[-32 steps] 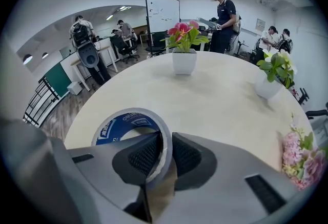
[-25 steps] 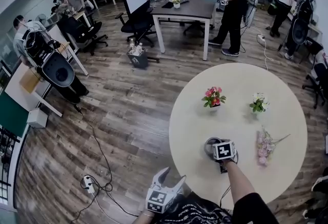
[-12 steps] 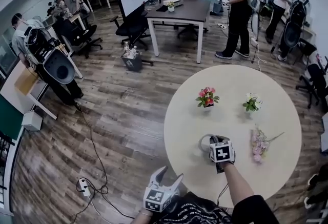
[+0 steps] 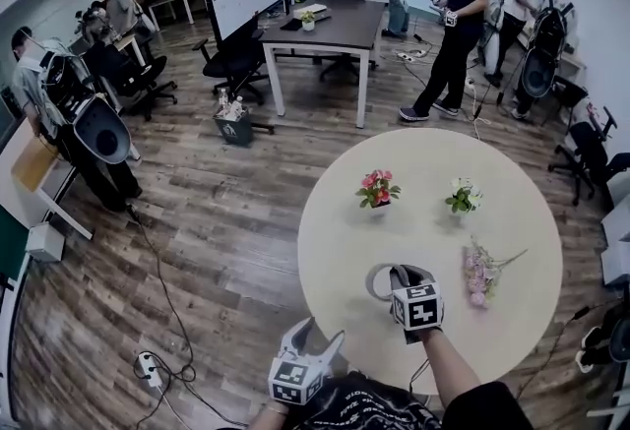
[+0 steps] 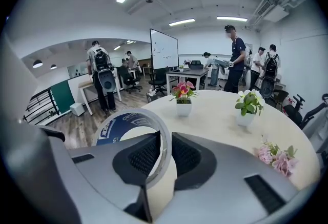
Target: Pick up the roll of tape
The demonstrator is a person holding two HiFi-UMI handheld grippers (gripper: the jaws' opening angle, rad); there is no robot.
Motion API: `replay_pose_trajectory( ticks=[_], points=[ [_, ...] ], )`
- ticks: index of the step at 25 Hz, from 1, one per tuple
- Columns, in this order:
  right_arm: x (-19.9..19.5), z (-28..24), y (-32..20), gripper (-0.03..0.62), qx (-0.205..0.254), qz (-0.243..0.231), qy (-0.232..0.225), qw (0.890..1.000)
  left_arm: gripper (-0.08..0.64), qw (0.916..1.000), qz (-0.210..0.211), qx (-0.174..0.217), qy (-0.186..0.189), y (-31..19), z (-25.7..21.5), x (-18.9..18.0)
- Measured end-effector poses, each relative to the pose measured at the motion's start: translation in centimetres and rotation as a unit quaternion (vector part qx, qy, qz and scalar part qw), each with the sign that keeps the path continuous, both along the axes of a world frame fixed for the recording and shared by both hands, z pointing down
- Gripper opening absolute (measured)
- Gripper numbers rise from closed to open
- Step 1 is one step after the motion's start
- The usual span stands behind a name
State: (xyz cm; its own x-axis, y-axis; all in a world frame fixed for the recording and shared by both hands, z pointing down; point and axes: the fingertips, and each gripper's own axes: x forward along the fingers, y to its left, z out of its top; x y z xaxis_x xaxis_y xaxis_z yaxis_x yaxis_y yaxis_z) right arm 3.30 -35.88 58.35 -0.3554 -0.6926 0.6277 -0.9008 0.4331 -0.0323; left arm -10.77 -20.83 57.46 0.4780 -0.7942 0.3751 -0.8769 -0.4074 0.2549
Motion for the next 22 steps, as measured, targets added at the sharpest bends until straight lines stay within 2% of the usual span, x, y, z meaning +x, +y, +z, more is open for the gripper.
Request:
replay_pose_trajectory(
  ticks=[7, 14, 22],
  points=[
    [0.9, -2.6, 2.4, 0.075, 0.033, 0.009, -0.007, 0.999, 0.314, 0.9999, 0.011, 0.006, 0.007, -0.2, -0.2, 1.2],
    [2.6, -3.5, 5.0, 0.075, 0.047, 0.037, -0.019, 0.998, 0.314, 0.9997, 0.013, 0.015, 0.013, -0.5, -0.4, 1.9],
    [4.3, -3.2, 9.3, 0.075, 0.048, 0.071, -0.04, 0.996, 0.314, 0.9989, 0.037, 0.025, 0.014, -0.5, -0.8, 3.4]
  ],
)
